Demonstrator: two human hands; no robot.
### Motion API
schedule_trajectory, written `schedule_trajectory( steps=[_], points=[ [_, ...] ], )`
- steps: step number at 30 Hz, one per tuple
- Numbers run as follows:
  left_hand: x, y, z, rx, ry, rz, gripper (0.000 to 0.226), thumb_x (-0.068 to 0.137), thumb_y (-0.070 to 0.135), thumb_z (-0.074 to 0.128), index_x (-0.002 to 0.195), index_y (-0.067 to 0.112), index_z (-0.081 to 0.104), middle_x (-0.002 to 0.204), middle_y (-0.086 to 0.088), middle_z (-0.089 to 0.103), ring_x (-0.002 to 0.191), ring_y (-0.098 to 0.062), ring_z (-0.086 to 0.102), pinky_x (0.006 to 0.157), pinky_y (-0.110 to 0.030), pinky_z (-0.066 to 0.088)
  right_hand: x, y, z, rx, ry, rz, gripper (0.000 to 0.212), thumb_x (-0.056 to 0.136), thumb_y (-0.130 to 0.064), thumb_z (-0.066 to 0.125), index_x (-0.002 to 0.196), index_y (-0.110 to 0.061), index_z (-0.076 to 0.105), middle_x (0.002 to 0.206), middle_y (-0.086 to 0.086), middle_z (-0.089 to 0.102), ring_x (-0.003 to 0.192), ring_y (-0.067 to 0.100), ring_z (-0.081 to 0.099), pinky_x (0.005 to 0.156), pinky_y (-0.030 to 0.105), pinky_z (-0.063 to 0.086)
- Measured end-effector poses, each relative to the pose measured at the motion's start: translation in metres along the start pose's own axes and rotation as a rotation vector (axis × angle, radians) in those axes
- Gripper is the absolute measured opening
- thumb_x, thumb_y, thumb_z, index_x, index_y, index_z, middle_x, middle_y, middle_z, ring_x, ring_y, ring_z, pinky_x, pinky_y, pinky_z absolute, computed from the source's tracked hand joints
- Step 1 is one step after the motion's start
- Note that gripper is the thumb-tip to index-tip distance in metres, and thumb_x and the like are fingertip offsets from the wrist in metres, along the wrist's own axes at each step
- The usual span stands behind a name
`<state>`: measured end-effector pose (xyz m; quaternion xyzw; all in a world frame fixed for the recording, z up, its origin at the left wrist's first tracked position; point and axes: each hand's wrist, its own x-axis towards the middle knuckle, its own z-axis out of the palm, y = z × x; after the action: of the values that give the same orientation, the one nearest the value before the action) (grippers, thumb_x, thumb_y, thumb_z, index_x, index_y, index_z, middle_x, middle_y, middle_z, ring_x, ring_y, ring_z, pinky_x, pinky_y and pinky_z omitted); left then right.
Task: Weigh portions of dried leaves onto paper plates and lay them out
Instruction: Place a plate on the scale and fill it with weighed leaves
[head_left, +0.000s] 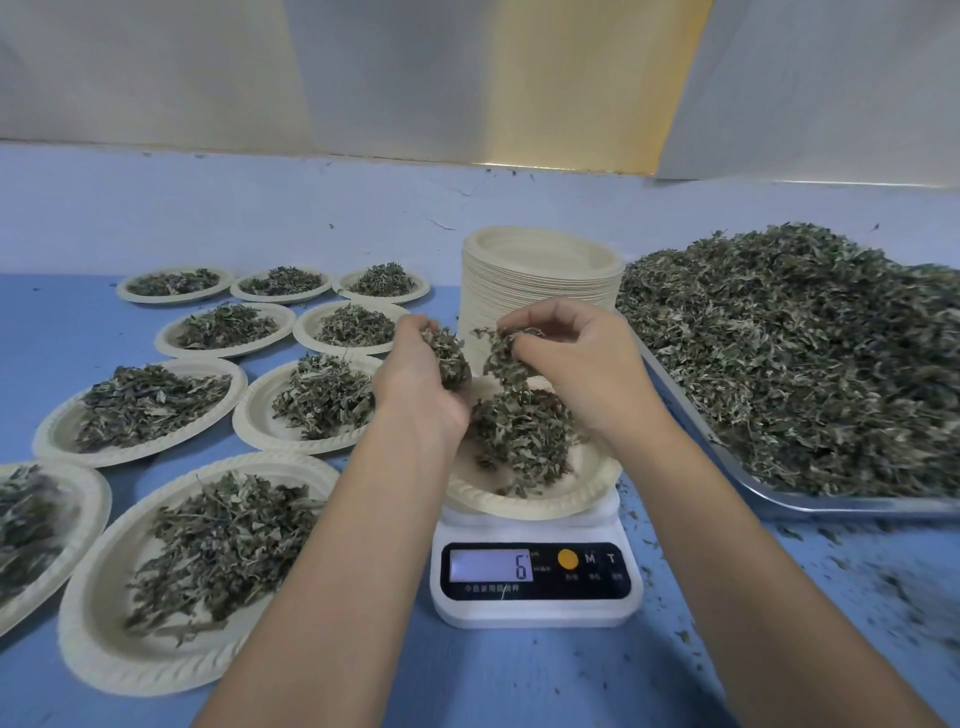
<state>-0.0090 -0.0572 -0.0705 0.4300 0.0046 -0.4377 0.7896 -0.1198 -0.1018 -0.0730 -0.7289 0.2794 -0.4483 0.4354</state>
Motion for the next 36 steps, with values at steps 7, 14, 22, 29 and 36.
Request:
schedule_trajectory(
  steps=[7, 14, 22, 29, 36],
  points=[
    [-0.0054, 0.0031, 0.0000, -0.010, 0.000, 0.002, 0.017, 0.091, 0.026, 0.053, 0.078, 0.016, 0.052, 0.067, -0.002, 0.056, 0.047, -0.016, 0.053, 0.036, -0.016, 0.042, 0.0009, 0.0030, -0.0046, -0.089, -0.148, 0.003, 0.024, 0.077, -0.007, 0.068, 0.069, -0.029, 0.071, 0.065, -0.016, 0.066, 0.057, 0.002, 0.055, 0.058, 0.016, 0.043],
    [-0.0050, 0.0039, -0.0009, -0.013, 0.031, -0.001, 0.020, 0.090, 0.027, 0.054, 0.073, 0.016, 0.051, 0.064, -0.001, 0.052, 0.041, -0.013, 0.050, 0.038, -0.013, 0.040, 0.0009, 0.0051, -0.0046, -0.171, -0.165, 0.008, 0.018, 0.077, -0.013, 0.074, 0.068, -0.028, 0.070, 0.062, -0.014, 0.065, 0.053, -0.006, 0.051, 0.054, 0.010, 0.040],
    [-0.0037, 0.0042, -0.0013, -0.033, 0.024, -0.004, 0.018, 0.091, 0.026, 0.054, 0.077, 0.015, 0.052, 0.071, -0.001, 0.055, 0.056, -0.014, 0.050, 0.044, -0.019, 0.041, 0.0029, 0.0109, -0.0030, -0.182, -0.067, -0.020, 0.015, 0.078, -0.019, 0.077, 0.072, -0.030, 0.069, 0.065, -0.010, 0.067, 0.062, 0.000, 0.060, 0.065, 0.020, 0.050],
    [-0.0010, 0.0074, -0.0024, -0.052, 0.026, -0.005, 0.015, 0.091, 0.024, 0.054, 0.079, 0.014, 0.052, 0.076, -0.001, 0.052, 0.063, -0.013, 0.046, 0.051, -0.024, 0.040, 0.0005, 0.0093, -0.0020, -0.201, -0.027, -0.034, 0.009, 0.082, -0.016, 0.073, 0.082, -0.025, 0.073, 0.075, -0.008, 0.072, 0.070, -0.001, 0.064, 0.068, 0.015, 0.052],
    [0.0010, 0.0079, -0.0024, -0.053, 0.029, 0.013, 0.014, 0.091, 0.026, 0.054, 0.083, 0.014, 0.053, 0.080, -0.001, 0.054, 0.067, -0.013, 0.046, 0.054, -0.026, 0.039, -0.0016, 0.0097, -0.0004, -0.167, -0.114, -0.020, 0.014, 0.084, -0.013, 0.071, 0.097, -0.018, 0.076, 0.088, -0.007, 0.074, 0.081, -0.002, 0.068, 0.074, 0.008, 0.049]
  ],
)
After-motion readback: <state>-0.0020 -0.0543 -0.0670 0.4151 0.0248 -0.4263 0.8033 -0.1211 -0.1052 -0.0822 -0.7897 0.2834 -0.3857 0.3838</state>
